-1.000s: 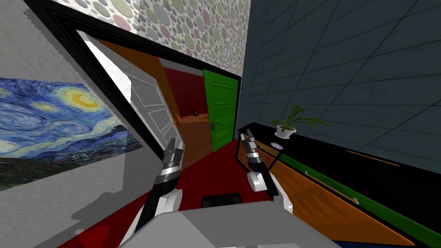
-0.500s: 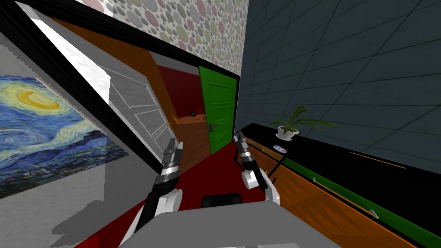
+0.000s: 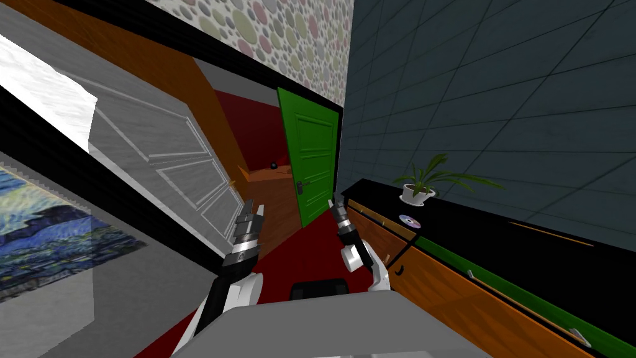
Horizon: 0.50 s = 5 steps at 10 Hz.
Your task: Push the door open
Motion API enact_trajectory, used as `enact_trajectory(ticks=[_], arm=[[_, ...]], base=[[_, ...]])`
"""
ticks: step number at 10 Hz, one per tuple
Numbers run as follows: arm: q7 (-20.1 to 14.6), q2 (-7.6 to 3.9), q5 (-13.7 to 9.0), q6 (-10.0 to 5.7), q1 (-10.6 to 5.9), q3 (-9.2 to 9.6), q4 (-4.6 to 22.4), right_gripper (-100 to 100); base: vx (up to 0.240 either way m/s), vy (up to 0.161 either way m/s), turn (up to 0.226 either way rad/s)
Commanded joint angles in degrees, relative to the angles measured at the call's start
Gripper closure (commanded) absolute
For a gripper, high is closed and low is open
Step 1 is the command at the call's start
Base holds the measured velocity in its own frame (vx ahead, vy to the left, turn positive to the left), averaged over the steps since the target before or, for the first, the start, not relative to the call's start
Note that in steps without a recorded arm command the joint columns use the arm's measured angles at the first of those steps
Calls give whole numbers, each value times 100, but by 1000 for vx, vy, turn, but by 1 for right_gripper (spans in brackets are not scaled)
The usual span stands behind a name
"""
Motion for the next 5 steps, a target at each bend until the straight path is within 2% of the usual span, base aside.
enact_trajectory(ticks=[1,4,5], arm=[[-32,1,0,44,-135,165,196,-100],[-92,-25,-13,62,-318,368,482,-100],[-132,-42,-23,73,-439,504,673,-100]], base=[[158,-4,-59],[97,2,-47],[128,13,-101]])
